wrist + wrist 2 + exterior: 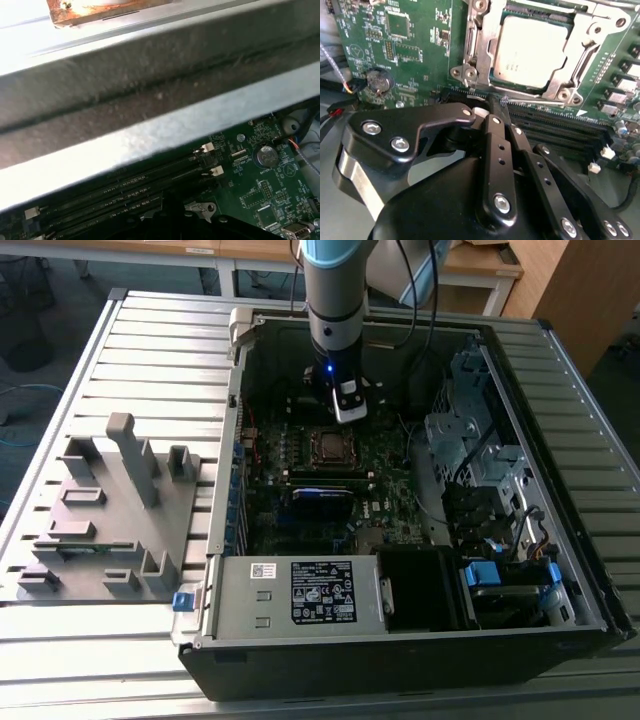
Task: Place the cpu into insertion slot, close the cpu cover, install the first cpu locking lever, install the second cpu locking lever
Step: 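Install the first cpu locking lever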
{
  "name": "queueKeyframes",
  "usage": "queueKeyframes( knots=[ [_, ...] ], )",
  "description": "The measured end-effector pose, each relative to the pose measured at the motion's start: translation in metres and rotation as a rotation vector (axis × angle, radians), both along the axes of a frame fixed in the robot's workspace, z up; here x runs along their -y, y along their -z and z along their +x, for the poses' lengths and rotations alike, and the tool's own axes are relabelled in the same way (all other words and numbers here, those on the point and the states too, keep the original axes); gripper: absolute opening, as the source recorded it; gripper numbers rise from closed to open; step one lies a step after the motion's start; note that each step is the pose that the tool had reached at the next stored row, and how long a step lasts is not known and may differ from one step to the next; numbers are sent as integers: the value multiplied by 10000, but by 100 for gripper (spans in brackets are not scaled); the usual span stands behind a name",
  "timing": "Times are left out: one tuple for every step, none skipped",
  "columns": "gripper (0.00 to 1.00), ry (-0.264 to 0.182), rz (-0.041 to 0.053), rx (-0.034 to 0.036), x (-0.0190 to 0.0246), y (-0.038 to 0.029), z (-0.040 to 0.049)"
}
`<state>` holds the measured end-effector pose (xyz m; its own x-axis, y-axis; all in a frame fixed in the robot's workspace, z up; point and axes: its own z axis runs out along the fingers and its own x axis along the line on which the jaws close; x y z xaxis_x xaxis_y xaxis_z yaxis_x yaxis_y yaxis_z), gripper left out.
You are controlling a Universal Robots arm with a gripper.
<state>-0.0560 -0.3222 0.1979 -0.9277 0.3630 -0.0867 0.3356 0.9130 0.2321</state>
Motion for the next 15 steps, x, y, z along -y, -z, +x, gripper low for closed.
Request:
queueKeyframes(
  knots=[
    [10, 0, 0, 0, 0, -7, 0],
    [10, 0, 1, 1, -1, -9, 0],
    [10, 1, 3, 2, -3, -9, -1],
    [10, 0, 14, 1, -4, -8, -1],
    [10, 0, 23, -1, -5, -7, -2],
    [10, 0, 34, -1, -7, -6, -3],
    [10, 1, 40, -1, -11, -6, -5],
    [10, 0, 41, -1, -15, -5, -8],
    [10, 0, 42, -1, -20, -5, -12],
    [10, 0, 42, -1, -23, -5, -15],
    [10, 0, 42, -1, -25, -5, -17],
    [10, 0, 42, -1, -29, -5, -19],
    [10, 0, 43, -1, -32, -5, -22],
    [10, 0, 44, -1, -34, -5, -23],
    [10, 0, 49, -1, -36, -5, -25]
  ],
)
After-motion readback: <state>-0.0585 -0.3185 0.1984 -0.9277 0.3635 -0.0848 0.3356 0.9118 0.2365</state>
